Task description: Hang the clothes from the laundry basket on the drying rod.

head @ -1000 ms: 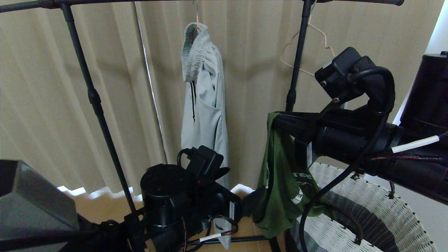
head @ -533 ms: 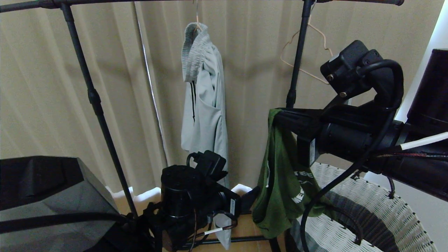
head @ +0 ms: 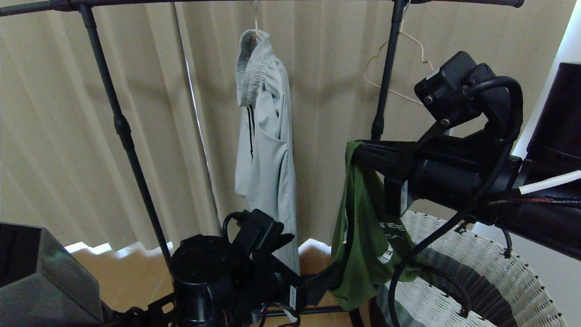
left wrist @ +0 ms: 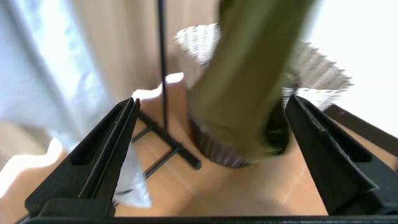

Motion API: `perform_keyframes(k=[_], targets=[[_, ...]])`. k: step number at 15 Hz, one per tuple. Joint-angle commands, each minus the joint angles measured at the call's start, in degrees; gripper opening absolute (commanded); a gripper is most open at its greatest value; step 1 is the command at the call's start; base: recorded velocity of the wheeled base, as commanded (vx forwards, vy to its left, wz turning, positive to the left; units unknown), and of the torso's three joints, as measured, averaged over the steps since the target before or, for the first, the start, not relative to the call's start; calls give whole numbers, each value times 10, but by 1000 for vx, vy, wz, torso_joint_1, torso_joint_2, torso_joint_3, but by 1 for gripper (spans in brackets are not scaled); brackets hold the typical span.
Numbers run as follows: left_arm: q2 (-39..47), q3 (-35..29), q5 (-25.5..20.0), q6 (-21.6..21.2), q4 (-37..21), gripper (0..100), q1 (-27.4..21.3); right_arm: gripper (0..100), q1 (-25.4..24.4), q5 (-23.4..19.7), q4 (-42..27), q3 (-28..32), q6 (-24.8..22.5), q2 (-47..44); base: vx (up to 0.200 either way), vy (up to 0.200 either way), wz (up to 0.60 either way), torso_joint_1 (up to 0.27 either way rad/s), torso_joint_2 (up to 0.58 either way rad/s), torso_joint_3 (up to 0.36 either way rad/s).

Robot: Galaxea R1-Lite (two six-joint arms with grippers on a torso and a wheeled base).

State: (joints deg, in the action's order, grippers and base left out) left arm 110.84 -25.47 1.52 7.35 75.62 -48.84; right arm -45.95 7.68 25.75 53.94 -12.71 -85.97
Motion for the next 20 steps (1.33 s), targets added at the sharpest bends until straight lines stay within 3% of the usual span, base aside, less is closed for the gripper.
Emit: perform_keyframes(k=[1, 7, 14, 15, 17, 19, 20], targets=[[1, -16, 1, 0, 0, 100, -6, 0, 0, 0, 0, -1, 0, -2, 0, 0, 0, 0, 0, 0], [95, -87, 1, 0, -2, 100, 16, 0, 0, 0, 0, 0, 0, 1, 0, 0, 0, 0, 0, 0], [99, -26, 1, -4, -4, 100, 15, 0, 0, 1, 0, 13, 0, 2, 0, 0, 0, 0, 0, 0], [90, -16, 1, -6, -4, 0, 13, 0, 0, 1, 0, 13, 0, 3, 0, 0, 0, 0, 0, 0], [78, 1, 3, -12, 6, 0, 11, 0, 2, 1, 2, 13, 0, 3, 0, 0, 0, 0, 0, 0], [53, 43, 5, -24, 55, 0, 11, 0, 3, 1, 19, 12, -1, 1, 0, 0, 0, 0, 0, 0], [32, 103, 6, -66, 123, 0, 12, 0, 11, 1, 26, 11, -1, 1, 0, 0, 0, 0, 0, 0]])
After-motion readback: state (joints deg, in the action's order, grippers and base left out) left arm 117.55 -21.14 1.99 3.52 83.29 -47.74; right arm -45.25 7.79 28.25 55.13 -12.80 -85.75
